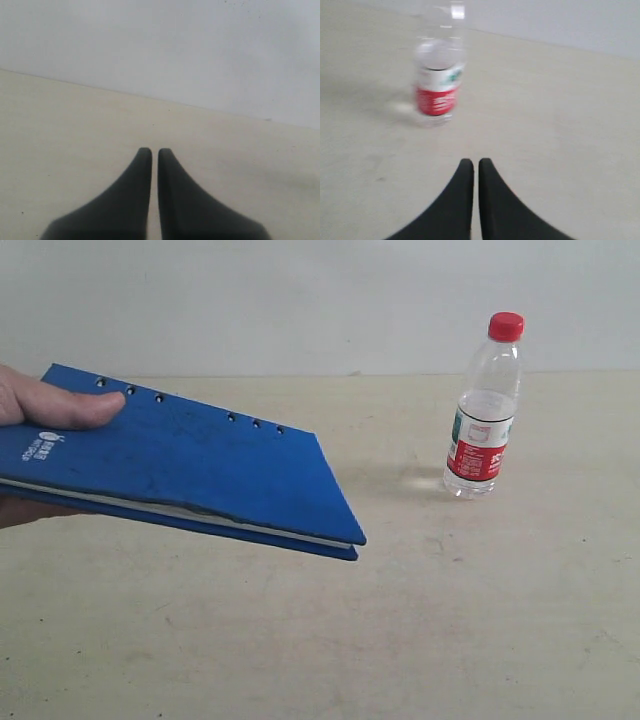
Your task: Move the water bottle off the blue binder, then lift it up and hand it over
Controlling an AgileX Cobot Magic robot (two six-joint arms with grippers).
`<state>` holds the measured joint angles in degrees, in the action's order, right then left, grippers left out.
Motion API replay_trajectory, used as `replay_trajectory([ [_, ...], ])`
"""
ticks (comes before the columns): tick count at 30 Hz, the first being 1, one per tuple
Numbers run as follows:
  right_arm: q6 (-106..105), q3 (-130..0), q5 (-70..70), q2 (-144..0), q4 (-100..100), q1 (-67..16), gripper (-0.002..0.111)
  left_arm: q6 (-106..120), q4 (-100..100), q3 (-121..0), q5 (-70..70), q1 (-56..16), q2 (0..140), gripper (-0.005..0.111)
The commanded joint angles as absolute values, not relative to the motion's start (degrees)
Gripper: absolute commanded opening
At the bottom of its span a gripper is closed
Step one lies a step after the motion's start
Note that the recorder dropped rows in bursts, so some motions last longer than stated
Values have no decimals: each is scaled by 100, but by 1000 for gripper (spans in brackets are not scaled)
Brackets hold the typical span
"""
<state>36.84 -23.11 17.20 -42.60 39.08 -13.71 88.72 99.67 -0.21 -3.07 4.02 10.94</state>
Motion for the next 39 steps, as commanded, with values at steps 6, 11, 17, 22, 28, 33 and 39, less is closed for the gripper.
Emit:
replay_trajectory([
  [6, 5038, -2351, 2592, -2933, 4403, 814, 0, 8914, 9995, 0, -291, 411, 1120, 5],
  [11, 3059, -2351, 2792, -1704, 2506, 686, 0, 8914, 9995, 0, -273, 411, 1120, 5],
  [17, -681, -2351, 3849, 0, -866, 375, 0, 8914, 9995, 0, -273, 411, 1120, 5],
  [22, -1127, -2326, 3854, 0, -1676, 278, 0, 8914, 9995, 0, -171, 411, 1105, 5],
  [28, -1593, -1492, 2480, 0, -1664, 278, 0, 8914, 9995, 0, -38, 411, 1105, 5],
  [33, -724, -1443, 2502, 0, -1937, 278, 0, 8914, 9995, 0, -38, 411, 1105, 5],
  [39, -36, -1443, 2502, 0, -1937, 278, 0, 8914, 9995, 0, -38, 411, 1105, 5],
])
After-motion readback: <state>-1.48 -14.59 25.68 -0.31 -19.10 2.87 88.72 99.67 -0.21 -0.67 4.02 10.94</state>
